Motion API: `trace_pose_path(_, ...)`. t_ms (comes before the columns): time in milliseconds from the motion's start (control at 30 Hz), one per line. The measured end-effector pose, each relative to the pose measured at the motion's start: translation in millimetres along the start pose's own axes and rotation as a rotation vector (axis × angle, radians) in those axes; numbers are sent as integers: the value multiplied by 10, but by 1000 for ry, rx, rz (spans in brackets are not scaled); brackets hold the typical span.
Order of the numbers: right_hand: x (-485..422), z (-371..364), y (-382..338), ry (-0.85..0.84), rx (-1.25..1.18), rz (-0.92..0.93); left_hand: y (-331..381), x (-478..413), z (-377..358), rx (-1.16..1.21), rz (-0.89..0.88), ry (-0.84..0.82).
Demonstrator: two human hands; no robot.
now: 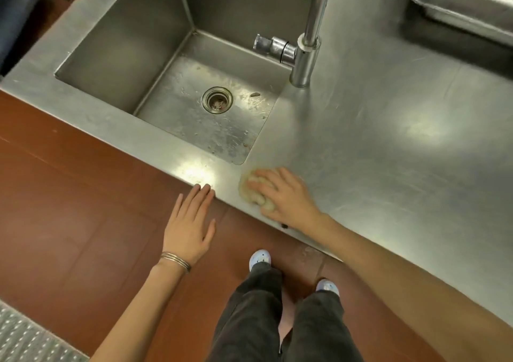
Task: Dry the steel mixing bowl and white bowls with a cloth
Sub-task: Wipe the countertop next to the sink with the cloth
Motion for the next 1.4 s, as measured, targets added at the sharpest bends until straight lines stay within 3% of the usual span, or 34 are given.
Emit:
trace_pose_path(67,129,109,155,-43,-69,227,-16,-15,6,14,-7,5)
trace_pose_path(100,87,172,271,-19,-101,197,-22,-9,4,14,-8,7)
trace_pose_path(133,-22,211,396,27,-115,53,-27,-3,-2,11,-12,9)
trace_pose_path(200,-351,176,599,92,-110,-455,-30,3,-23,14,-18,17)
trace_pose_path(233,-472,125,562,88,-78,-627,-24,4,-35,18,-19,21)
trace_pose_path(267,-525,57,424,76,-34,-675,-12,-1,-43,22,-17,26)
trace_pose_path(333,-398,-39,8,76,-2,-494,12,-27,-36,36,-2,51)
trace_pose_path(400,77,-89,-368,80,29,-134,39,-49,-24,56,21,72)
trace_pose_path(467,518,-9,-345,8,101,170,99,-75,-12,63,27,90)
trace_pose_path(500,621,57,-98,0,159,214,157,-91,-12,71,2,85)
trace_pose_path(567,595,222,658,80,323,-4,341,-156,-48,93,-101,49)
trace_pose_path(633,429,482,1438,167,368,-530,518,-235,-148,87,-189,-2)
trace_pose_path(700,298,543,1657,208,300,-930,646,-319,-232,80,-197,-21)
trace_pose_path(733,261,447,1499,224,283,-963,692,-360,-250,86,-184,-22)
trace_pose_path(767,235,342,1202,218,270,-884,729,-398,-254,98,-170,-15)
trace_pose_path(900,621,35,-55,80,175,-240,827,-464,-205,115,-159,-4)
trace_pose_path(967,746,157,185,62,200,-85,821,-487,-178,107,-160,-7)
trace_pose_path(1000,762,223,478,88,261,-96,821,-505,-167,103,-162,-9)
trace_pose_path(1067,731,395,1208,165,391,-291,867,-534,-174,88,-168,-18)
trace_pose_path(1133,674,584,1879,208,357,-709,973,-575,-225,77,-191,-39)
trace_pose_path(1200,585,561,2045,186,280,-1047,1145,-654,-280,70,-214,-44)
trace_pose_path(1233,541,472,1930,158,307,-1043,1245,-709,-308,66,-218,-42)
trace_pose_path(1267,519,398,1734,141,343,-919,1350,-771,-337,66,-218,-38)
trace_pose_path(1367,799,276,1255,88,309,-265,1652,-967,-435,67,-212,-31)
trace_pose_path(1400,921,360,1361,57,282,-160,1730,-1030,-473,59,-214,-32)
Point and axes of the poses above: each hand's wrist, its own x-axis away from the middle knuckle, its own z-axis out of the back of the hand, y = z × x, the point moved 3 cm from there along -x, towards the middle knuckle, and after that the axes turned 9 degrees about x, right-handed, at the moved point
